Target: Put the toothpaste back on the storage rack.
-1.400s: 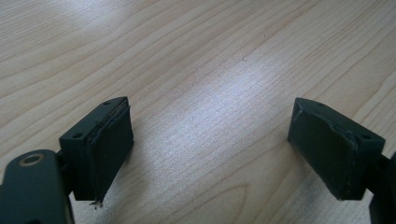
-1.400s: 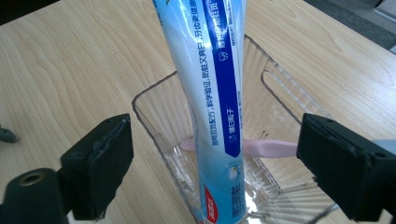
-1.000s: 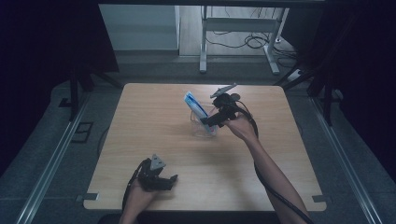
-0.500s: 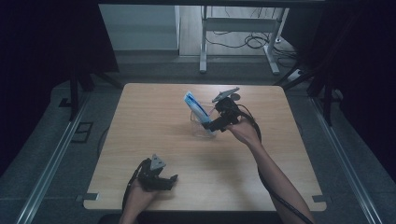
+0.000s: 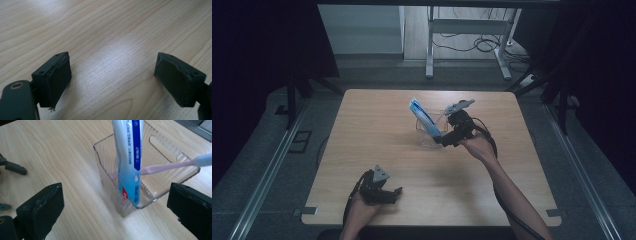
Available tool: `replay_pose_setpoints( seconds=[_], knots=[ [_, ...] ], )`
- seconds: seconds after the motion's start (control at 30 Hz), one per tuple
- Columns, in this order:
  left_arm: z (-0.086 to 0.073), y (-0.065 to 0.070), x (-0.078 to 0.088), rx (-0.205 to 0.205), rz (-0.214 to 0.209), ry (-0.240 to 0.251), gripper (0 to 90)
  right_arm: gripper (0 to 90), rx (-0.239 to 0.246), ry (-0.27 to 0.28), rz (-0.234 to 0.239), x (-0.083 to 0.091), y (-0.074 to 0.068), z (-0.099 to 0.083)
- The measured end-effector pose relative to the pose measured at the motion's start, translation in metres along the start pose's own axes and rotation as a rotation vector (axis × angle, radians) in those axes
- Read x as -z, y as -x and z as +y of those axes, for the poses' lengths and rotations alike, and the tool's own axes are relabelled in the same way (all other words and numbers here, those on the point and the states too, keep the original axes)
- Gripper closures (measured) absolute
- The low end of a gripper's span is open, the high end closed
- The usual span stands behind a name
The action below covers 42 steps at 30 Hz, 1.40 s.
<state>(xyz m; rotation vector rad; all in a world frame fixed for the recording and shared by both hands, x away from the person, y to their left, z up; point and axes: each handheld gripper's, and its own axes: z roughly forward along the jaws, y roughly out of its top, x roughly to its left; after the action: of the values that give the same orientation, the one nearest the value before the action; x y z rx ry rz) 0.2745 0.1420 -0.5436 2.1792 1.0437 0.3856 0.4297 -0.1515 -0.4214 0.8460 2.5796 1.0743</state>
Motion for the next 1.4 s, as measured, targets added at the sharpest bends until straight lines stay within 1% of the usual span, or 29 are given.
replay_pose_setpoints(
  seconds=[0.03, 0.2, 0.43, 0.7, 1.1, 1.17, 1.4],
  knots=[
    [0.000, 0.000, 0.000, 0.000, 0.000, 0.000, 14.1, 0.5, 0.004, 0.001, 0.002, 0.001, 0.000, -0.002],
    [0.000, 0.000, 0.000, 0.000, 0.000, 0.000, 14.1, 0.5, -0.013, 0.003, 0.002, 0.004, 0.000, -0.011],
    [0.000, 0.000, 0.000, 0.001, 0.001, -0.001, 14.1, 0.5, -0.020, 0.012, 0.005, 0.010, -0.001, -0.024],
    [0.000, 0.000, 0.000, 0.001, 0.001, -0.001, 14.1, 0.7, -0.022, 0.002, -0.012, 0.018, -0.003, -0.040],
    [0.000, 0.000, 0.000, 0.004, 0.001, 0.002, 14.1, 0.9, -0.036, -0.009, -0.034, 0.024, -0.004, -0.070],
    [0.000, 0.000, 0.000, -0.001, 0.001, 0.002, 14.1, 0.9, -0.037, -0.006, -0.035, 0.025, -0.004, -0.075],
    [0.000, 0.000, 0.000, 0.005, 0.001, 0.004, 14.1, 1.0, -0.054, 0.002, -0.040, 0.031, -0.006, -0.095]
  ],
)
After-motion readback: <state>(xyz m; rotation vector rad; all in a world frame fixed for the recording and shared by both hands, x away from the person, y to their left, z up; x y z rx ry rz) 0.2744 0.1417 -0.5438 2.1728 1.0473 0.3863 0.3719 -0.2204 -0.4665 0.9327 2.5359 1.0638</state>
